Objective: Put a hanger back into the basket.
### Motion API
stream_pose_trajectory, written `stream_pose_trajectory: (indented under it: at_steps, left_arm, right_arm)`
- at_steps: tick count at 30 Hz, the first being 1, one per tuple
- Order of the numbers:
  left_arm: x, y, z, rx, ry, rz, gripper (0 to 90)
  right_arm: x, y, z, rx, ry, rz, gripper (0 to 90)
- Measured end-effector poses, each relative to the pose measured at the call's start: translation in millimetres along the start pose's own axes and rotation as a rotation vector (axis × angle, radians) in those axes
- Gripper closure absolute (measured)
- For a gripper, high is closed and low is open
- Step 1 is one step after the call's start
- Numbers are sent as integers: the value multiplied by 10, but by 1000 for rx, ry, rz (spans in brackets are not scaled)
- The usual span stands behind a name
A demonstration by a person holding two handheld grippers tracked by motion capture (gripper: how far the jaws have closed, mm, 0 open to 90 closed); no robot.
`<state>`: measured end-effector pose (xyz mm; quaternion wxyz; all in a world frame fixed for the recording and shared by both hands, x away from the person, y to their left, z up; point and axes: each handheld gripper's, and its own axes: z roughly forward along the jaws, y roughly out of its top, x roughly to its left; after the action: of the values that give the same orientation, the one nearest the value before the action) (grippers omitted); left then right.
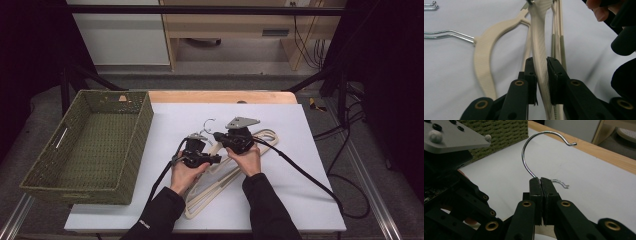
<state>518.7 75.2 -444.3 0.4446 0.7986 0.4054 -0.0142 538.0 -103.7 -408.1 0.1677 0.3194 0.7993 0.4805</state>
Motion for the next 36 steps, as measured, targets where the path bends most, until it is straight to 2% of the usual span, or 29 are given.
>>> stream_pose_trajectory:
  at_steps: [3, 7, 8, 10, 11, 14, 15, 16, 17, 19, 20, 21, 23, 25, 26, 27, 29, 31, 36]
  left_arm:
    - [-104, -2, -53, -20, -14, -8, 816]
    - [-253, -7, -142, -60, -48, -8, 856]
    - [-282, -7, -160, -63, -43, 5, 857]
    - [-368, -11, -203, -62, -22, 35, 857]
    - [-400, -18, -222, -61, -15, 48, 857]
    - [-484, -32, -303, -70, -6, 84, 858]
    - [-509, -33, -339, -72, -3, 97, 858]
    - [-531, -31, -379, -78, 3, 112, 858]
    - [-549, -28, -422, -87, 6, 122, 858]
    - [-574, -11, -518, -96, 13, 144, 858]
    - [-583, 1, -571, -101, 18, 159, 858]
    - [-596, 12, -623, -108, 25, 170, 858]
    - [-621, 38, -728, -126, 44, 194, 858]
    - [-645, 64, -833, -136, 55, 214, 857]
    - [-661, 77, -888, -136, 62, 230, 858]
    - [-679, 90, -946, -137, 70, 250, 858]
    - [-712, 112, -1067, -146, 83, 280, 858]
    - [-726, 142, -1192, -149, 90, 308, 858]
    - [-697, 238, -1484, -164, 97, 339, 858]
  right_arm:
    - [18, -3, -159, -34, 12, 7, 877]
    - [59, 8, -439, -82, 30, 3, 787]
    - [77, 5, -559, -91, 53, 5, 725]
    - [113, -12, -692, -104, 57, -1, 645]
    - [113, -12, -692, -104, 57, -1, 645]
    - [145, -65, -892, -154, 75, 4, 538]
    - [153, -89, -957, -172, 70, 8, 486]
    - [154, -142, -1076, -194, 49, 18, 396]
    - [154, -142, -1076, -194, 49, 18, 396]
    - [133, -206, -1180, -208, 42, 39, 315]
    - [112, -277, -1271, -216, 24, 55, 245]
    - [112, -277, -1271, -216, 24, 55, 245]
    - [73, -386, -1374, -216, -15, 74, 175]
    - [60, -423, -1395, -216, -30, 82, 162]
    - [19, -497, -1432, -203, -63, 83, 135]
    - [19, -497, -1432, -203, -63, 83, 135]
    - [-42, -580, -1479, -186, -112, 101, 107]
    - [-59, -605, -1490, -192, -116, 113, 102]
    - [-107, -688, -1522, -189, -152, 133, 82]
